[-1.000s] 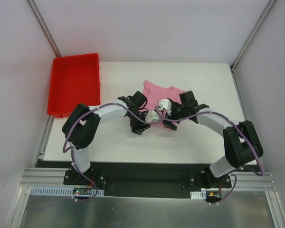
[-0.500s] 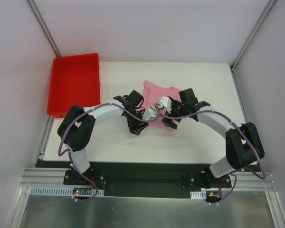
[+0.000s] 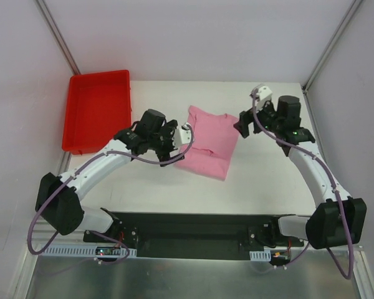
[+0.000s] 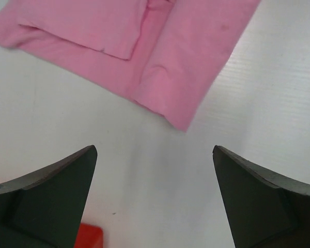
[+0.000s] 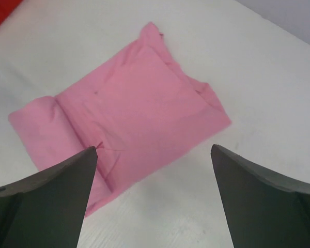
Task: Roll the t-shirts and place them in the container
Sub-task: Roll the T-shirt to the center of the board.
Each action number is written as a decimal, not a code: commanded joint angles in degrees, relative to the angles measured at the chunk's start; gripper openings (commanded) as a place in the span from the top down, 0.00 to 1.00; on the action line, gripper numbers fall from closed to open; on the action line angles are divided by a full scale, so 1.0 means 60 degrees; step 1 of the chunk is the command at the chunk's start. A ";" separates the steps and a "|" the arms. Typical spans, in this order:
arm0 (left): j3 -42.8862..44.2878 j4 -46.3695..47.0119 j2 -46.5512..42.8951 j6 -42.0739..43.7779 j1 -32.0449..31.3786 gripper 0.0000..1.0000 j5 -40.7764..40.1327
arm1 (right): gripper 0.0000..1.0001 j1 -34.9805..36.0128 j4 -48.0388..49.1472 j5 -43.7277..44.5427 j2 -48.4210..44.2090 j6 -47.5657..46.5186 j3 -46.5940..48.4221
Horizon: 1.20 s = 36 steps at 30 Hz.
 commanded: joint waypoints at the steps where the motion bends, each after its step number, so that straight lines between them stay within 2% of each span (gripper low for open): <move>1: -0.1550 0.1802 0.0304 0.2866 -0.0076 0.08 0.0162 | 0.04 0.1469 -0.1262 0.0202 -0.0490 -0.1821 -0.0440; 4: -0.2343 0.2886 0.0348 0.4086 -0.0208 0.15 0.0352 | 0.04 0.1310 -0.1672 0.0761 -0.0491 -0.1399 -0.0559; 7: -0.2475 0.3051 0.0582 0.4718 -0.0237 0.17 0.0892 | 0.04 0.1016 -0.1879 0.0644 -0.0622 -0.1294 -0.0720; 13: -0.2710 0.3446 0.1124 0.5408 -0.0574 0.20 0.1305 | 0.04 0.0767 -0.1953 0.0703 -0.0549 -0.1412 -0.1174; 21: -0.2593 0.3579 0.2032 0.5892 -0.0970 0.34 0.1350 | 0.04 0.0635 -0.2056 0.0747 -0.0388 -0.1485 -0.1350; 24: -0.2520 0.3608 0.2646 0.6229 -0.1043 0.44 0.0650 | 0.04 0.0635 -0.2215 0.0513 -0.0257 -0.1805 -0.1277; 28: -0.2081 0.3593 0.3423 0.6172 -0.1087 0.67 -0.0143 | 0.04 0.0882 -0.2612 0.0087 -0.0110 -0.2858 -0.1378; 30: -0.1861 0.3564 0.3658 0.5836 -0.1072 0.72 -0.0247 | 0.04 0.1030 -0.2554 0.0351 -0.0183 -0.3241 -0.1526; 31: -0.1802 0.3390 0.3673 0.5791 -0.1087 0.79 -0.0233 | 0.04 0.1190 -0.2496 0.0380 -0.0227 -0.3663 -0.1613; 32: -0.1686 0.3287 0.3674 0.5703 -0.1130 0.94 -0.0204 | 0.04 0.1279 -0.2408 0.0438 -0.0416 -0.3856 -0.1875; 33: -0.1554 0.3068 0.3674 0.5267 -0.1131 1.00 -0.0146 | 0.04 0.1381 -0.2146 0.0483 -0.0548 -0.4046 -0.2037; 35: -0.0812 0.1914 0.3746 0.4680 -0.1116 1.00 0.0292 | 0.04 0.1820 -0.1881 0.0512 -0.0826 -0.4735 -0.2636; 36: -0.0472 0.1445 0.3819 0.3937 -0.1102 1.00 0.0497 | 0.04 0.2010 -0.1590 0.0556 -0.1103 -0.4969 -0.2871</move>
